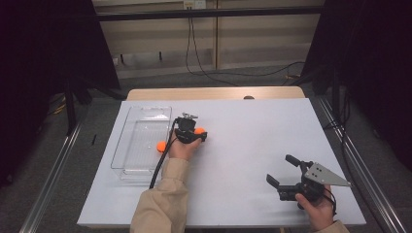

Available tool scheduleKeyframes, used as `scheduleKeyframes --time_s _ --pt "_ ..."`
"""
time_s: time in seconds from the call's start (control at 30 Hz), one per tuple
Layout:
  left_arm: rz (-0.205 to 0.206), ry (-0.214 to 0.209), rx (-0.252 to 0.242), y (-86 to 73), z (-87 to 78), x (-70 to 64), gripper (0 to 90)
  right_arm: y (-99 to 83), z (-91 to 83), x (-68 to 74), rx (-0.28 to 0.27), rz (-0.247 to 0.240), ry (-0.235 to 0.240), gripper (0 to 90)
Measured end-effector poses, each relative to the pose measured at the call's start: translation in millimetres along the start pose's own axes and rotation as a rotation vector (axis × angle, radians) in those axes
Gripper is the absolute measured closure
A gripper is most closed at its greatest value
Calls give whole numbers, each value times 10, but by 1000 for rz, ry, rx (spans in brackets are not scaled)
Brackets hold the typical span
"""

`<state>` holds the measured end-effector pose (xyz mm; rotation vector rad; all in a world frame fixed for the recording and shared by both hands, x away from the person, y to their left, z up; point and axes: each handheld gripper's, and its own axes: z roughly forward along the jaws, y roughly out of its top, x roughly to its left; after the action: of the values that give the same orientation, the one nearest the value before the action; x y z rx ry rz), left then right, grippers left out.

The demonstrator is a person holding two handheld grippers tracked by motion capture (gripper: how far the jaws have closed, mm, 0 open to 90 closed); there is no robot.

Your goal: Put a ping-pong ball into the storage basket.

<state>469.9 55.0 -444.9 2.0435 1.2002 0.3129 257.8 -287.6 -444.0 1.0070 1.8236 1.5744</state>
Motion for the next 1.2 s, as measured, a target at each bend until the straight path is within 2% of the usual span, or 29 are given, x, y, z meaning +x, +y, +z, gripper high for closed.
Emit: scheduleKeyframes --time_s 0.27,0.33,0.47,1.07,1.2 --pt "0 -17 -2 14 -77 -38 508 -2 1 0 2 -2 0 20" --pt "-16 -26 -16 11 -116 -56 508 -5 1 2 4 0 0 20" --pt "-17 -26 -18 10 -171 -53 508 -7 1 5 5 -2 -1 20" --pt "5 -50 1 -3 -299 -107 508 -7 -2 4 2 -4 -2 20" --pt "-1 -58 -3 -7 -351 -118 508 -7 -1 5 2 -3 -3 20"
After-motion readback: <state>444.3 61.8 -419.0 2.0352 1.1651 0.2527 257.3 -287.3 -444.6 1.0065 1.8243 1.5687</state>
